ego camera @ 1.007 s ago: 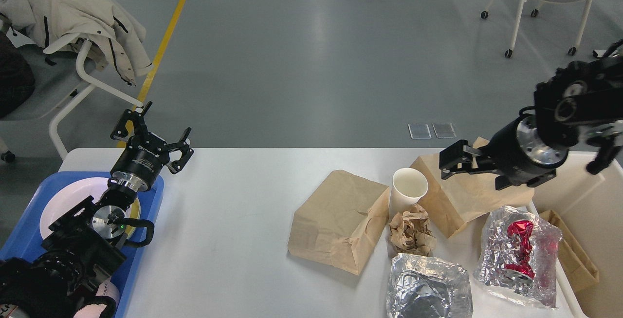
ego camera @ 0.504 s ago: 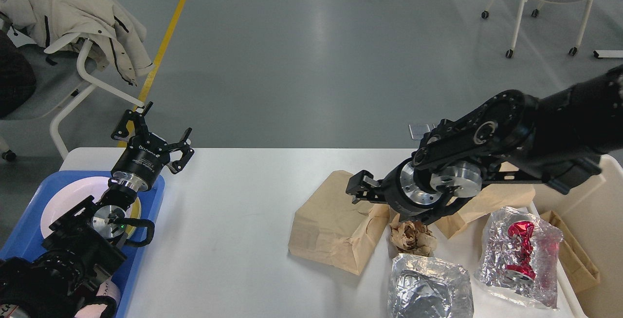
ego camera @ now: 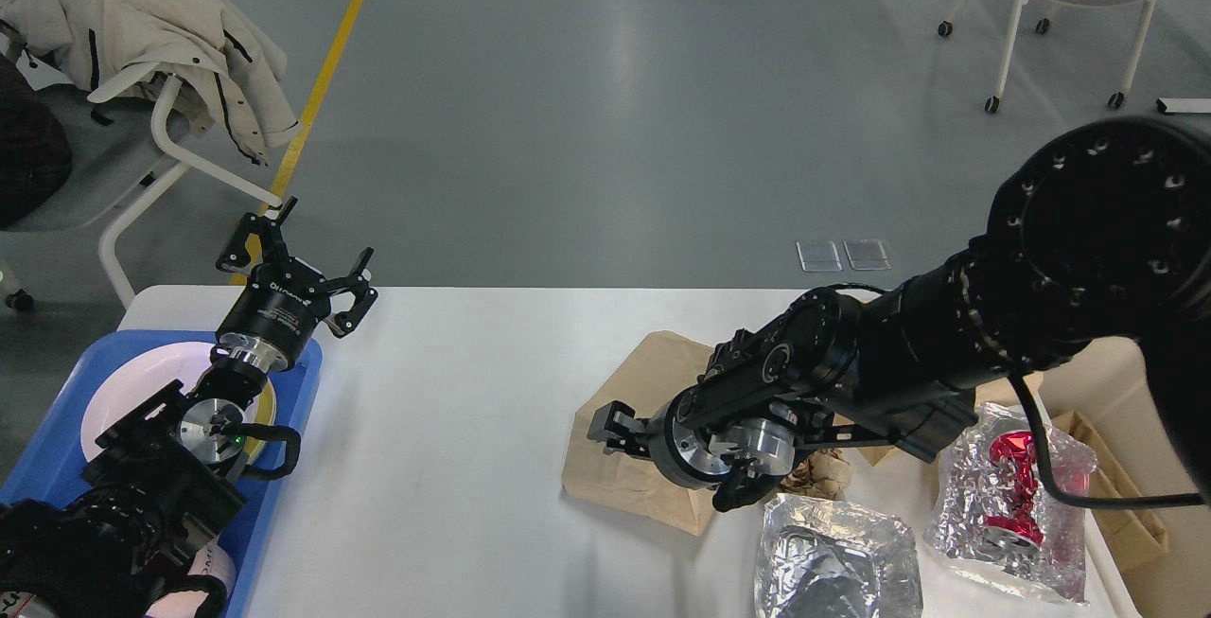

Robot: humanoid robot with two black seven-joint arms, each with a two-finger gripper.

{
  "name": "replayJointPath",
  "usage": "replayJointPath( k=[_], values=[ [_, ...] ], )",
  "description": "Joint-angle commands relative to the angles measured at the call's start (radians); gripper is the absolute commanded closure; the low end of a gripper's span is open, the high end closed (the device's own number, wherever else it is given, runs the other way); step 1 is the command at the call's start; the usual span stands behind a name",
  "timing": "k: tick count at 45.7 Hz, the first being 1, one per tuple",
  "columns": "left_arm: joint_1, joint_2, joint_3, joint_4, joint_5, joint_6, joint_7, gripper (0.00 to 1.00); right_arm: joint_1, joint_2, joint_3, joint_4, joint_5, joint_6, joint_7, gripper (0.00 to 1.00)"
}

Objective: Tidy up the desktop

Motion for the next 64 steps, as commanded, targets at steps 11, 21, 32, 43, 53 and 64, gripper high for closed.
replayJointPath(
  k=[11, 21, 32, 43, 53, 64],
  values=[
    [0.001, 0.000, 0.000, 0.000, 0.001, 0.001, 0.000, 0.00, 0.005, -0.003, 0.012, 0.003, 0.009, -0.051, -0.038, 0.02],
    [0.000, 0.000, 0.000, 0.000, 0.001, 0.000, 0.000, 0.00, 0.008, -0.008, 0.004, 0.000, 0.014, -0.080, -0.075, 0.04],
    [0.001, 0.000, 0.000, 0.000, 0.001, 0.001, 0.000, 0.00, -0.004, 0.007, 0.007, 0.018, 0.037, -0.220, -0.076, 0.09],
    [0.001, 0.000, 0.000, 0.000, 0.001, 0.000, 0.000, 0.00, -0.005, 0.032, 0.004, 0.044, 0.035, -0.291, -0.073, 0.14],
    [0.001, 0.000, 0.000, 0.000, -0.001, 0.001, 0.000, 0.00, -0.005, 0.050, 0.002, 0.075, 0.035, -0.346, -0.069, 0.30],
    [0.001, 0.000, 0.000, 0.000, 0.001, 0.001, 0.000, 0.00, -0.005, 0.055, 0.002, 0.106, 0.037, -0.347, -0.066, 0.35]
  ],
)
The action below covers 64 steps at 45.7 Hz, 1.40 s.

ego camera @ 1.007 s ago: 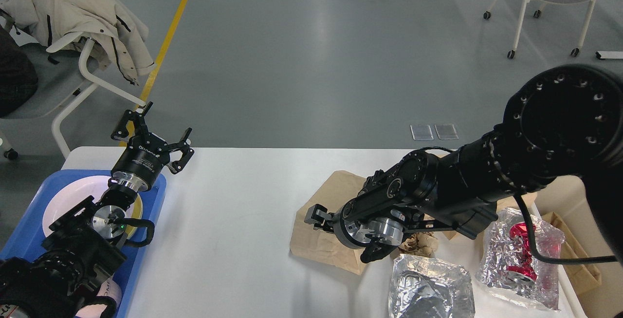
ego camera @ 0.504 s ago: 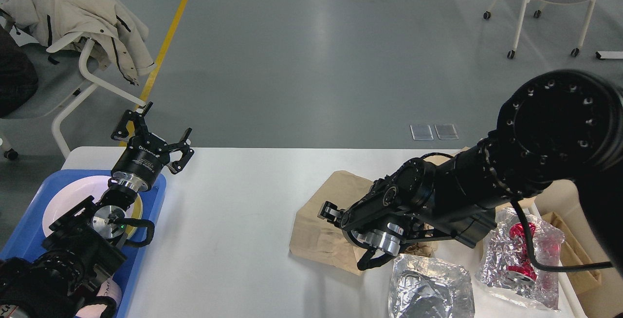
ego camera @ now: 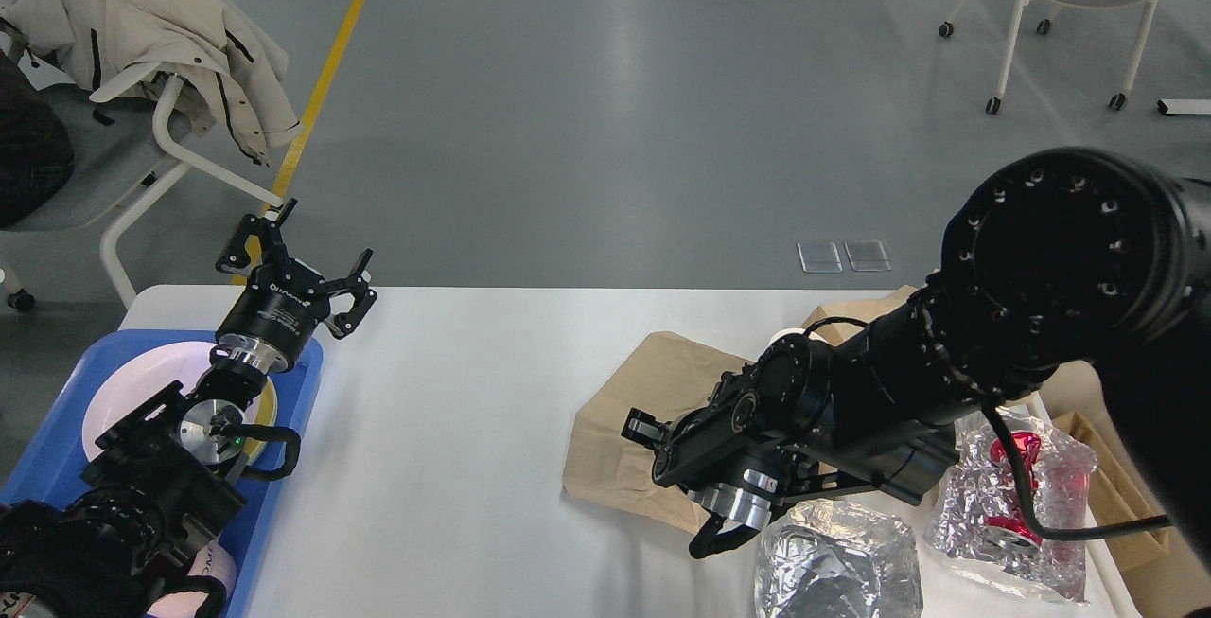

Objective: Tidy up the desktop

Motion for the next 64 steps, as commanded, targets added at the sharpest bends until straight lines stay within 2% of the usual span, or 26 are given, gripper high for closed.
replayJointPath(
  k=[1, 4, 7, 19, 24, 30, 34, 41, 49, 64],
  values=[
    [0.000, 0.000, 0.000, 0.000, -0.001, 0.000, 0.000, 0.00, -0.001, 0.002, 0.003, 0.021, 0.002, 0.000, 0.003, 0.32],
    [0.000, 0.000, 0.000, 0.000, 0.001, 0.000, 0.000, 0.00, -0.011, 0.003, 0.005, 0.020, 0.002, -0.001, 0.003, 0.20],
    [0.000, 0.000, 0.000, 0.000, 0.001, 0.000, 0.000, 0.00, -0.024, 0.003, 0.006, 0.014, 0.006, -0.006, 0.003, 0.15],
    [0.000, 0.000, 0.000, 0.000, 0.001, 0.000, 0.000, 0.00, -0.077, 0.003, 0.043, 0.000, 0.069, -0.081, 0.009, 0.14],
    [0.000, 0.000, 0.000, 0.000, -0.001, 0.000, 0.000, 0.00, -0.103, 0.003, 0.077, -0.005, 0.109, -0.152, 0.014, 0.14],
    [0.000, 0.000, 0.000, 0.000, 0.001, 0.000, 0.000, 0.00, -0.136, 0.002, 0.130, -0.002, 0.114, -0.219, 0.015, 0.03],
    [0.000, 0.000, 0.000, 0.000, 0.001, 0.000, 0.000, 0.00, -0.163, -0.010, 0.182, -0.003, 0.112, -0.255, 0.026, 0.03],
    [0.000, 0.000, 0.000, 0.000, 0.001, 0.000, 0.000, 0.00, -0.196, -0.015, 0.241, -0.008, 0.107, -0.319, 0.080, 0.03],
    [0.000, 0.000, 0.000, 0.000, -0.001, 0.000, 0.000, 0.00, -0.206, -0.038, 0.238, -0.009, 0.084, -0.322, 0.083, 0.03],
    [0.000, 0.000, 0.000, 0.000, 0.001, 0.000, 0.000, 0.00, -0.219, 0.000, 0.239, -0.006, 0.063, -0.319, 0.083, 0.03]
  ],
)
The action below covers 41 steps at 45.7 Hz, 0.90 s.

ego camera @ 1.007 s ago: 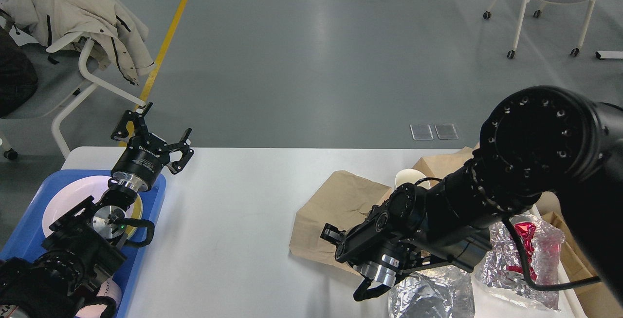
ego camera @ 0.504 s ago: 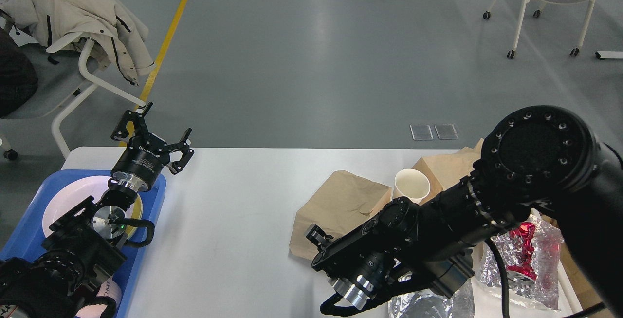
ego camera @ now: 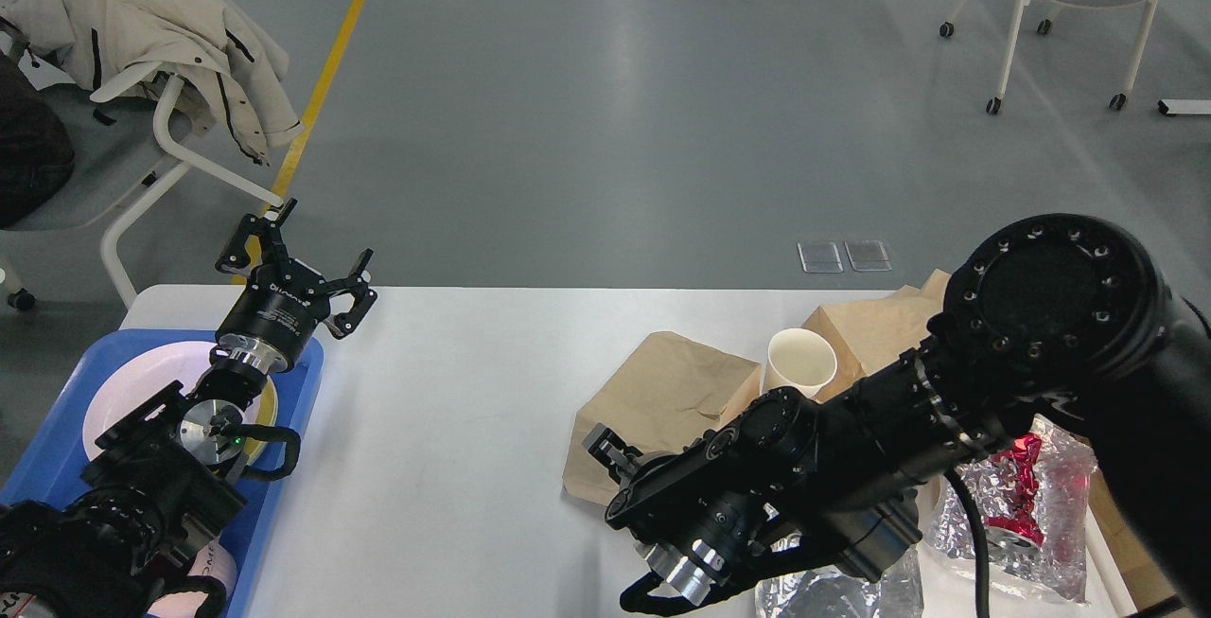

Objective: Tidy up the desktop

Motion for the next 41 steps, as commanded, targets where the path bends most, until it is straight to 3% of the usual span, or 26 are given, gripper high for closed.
replayJointPath(
  k=[1, 21, 32, 41],
  values=[
    [0.000, 0.000, 0.000, 0.000, 0.000, 0.000, 0.000, 0.00, -0.013, 0.030, -0.001, 0.001, -0.001, 0.002, 0.000, 0.03],
    [0.000, 0.000, 0.000, 0.000, 0.000, 0.000, 0.000, 0.00, -0.039, 0.040, -0.007, -0.010, -0.006, 0.008, 0.000, 0.01],
    [-0.002, 0.000, 0.000, 0.000, 0.000, 0.000, 0.000, 0.00, -0.148, 0.034, -0.086, -0.109, -0.081, 0.016, 0.000, 0.01],
    [0.000, 0.000, 0.000, 0.000, -0.001, 0.000, 0.000, 0.00, -0.262, 0.033, -0.128, -0.349, -0.131, 0.188, 0.000, 0.01]
  ],
)
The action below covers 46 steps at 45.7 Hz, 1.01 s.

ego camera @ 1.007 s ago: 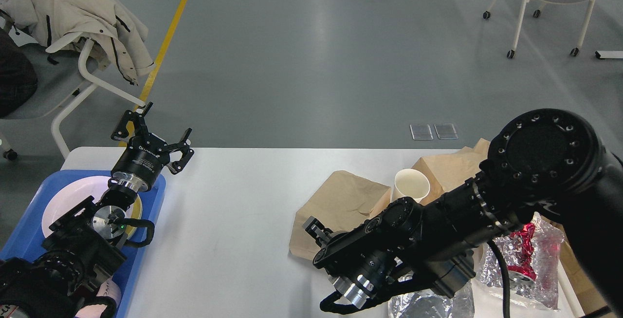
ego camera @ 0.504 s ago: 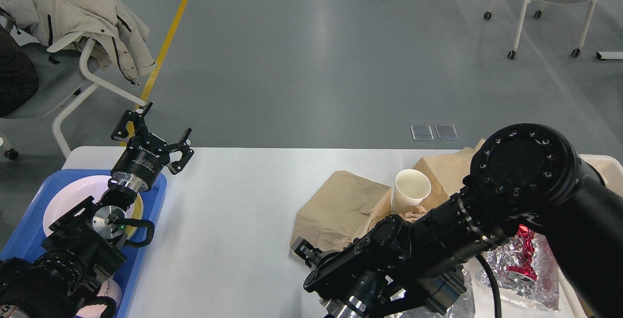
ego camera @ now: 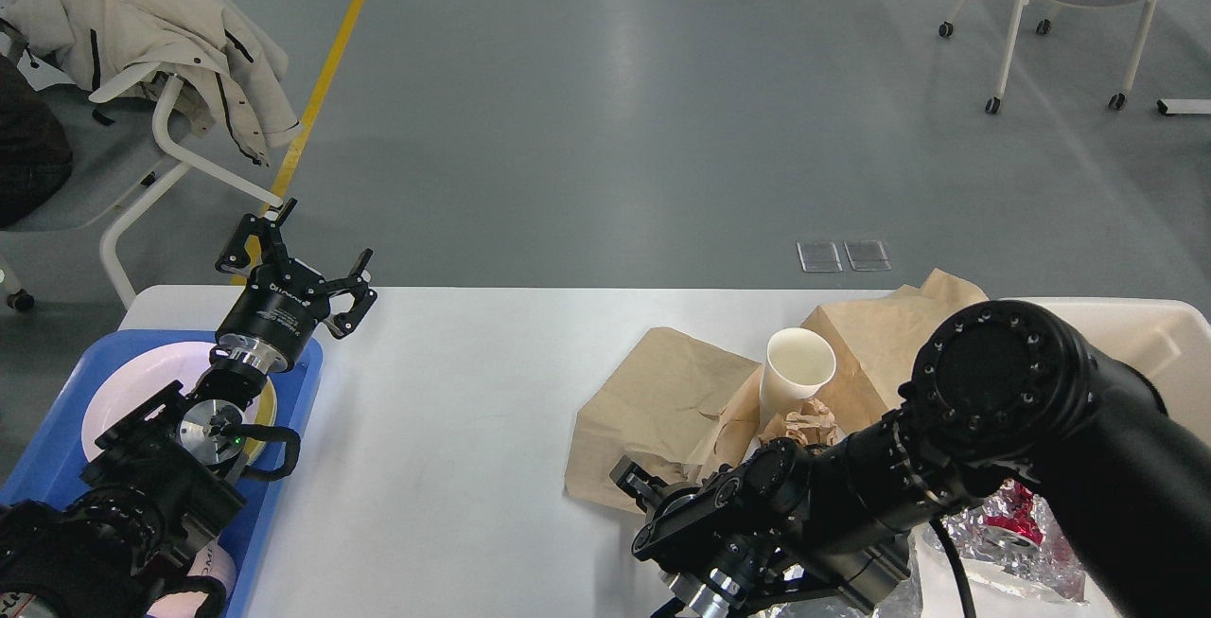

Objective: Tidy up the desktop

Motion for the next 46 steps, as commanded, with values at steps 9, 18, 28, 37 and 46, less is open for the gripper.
replayJointPath(
  k=[9, 18, 28, 37, 46],
  values=[
    [-0.002, 0.000, 0.000, 0.000, 0.001, -0.002, 0.000, 0.00, -0.076, -0.025, -0.018, -0.193, -0.056, 0.169, -0.001, 0.01],
    [0.000, 0.000, 0.000, 0.000, 0.001, 0.000, 0.000, 0.00, -0.062, -0.030, -0.018, -0.193, -0.057, 0.171, -0.011, 0.04],
    [0.000, 0.000, 0.000, 0.000, -0.001, 0.000, 0.000, 0.00, -0.030, -0.071, -0.010, -0.176, -0.057, 0.169, -0.011, 0.10],
    [0.000, 0.000, 0.000, 0.000, 0.001, 0.000, 0.000, 0.00, -0.019, -0.097, -0.015, -0.172, -0.057, 0.171, -0.011, 0.55],
    [0.000, 0.000, 0.000, 0.000, 0.001, 0.000, 0.000, 0.00, -0.027, -0.096, -0.013, -0.178, -0.057, 0.166, -0.006, 1.00]
  ],
)
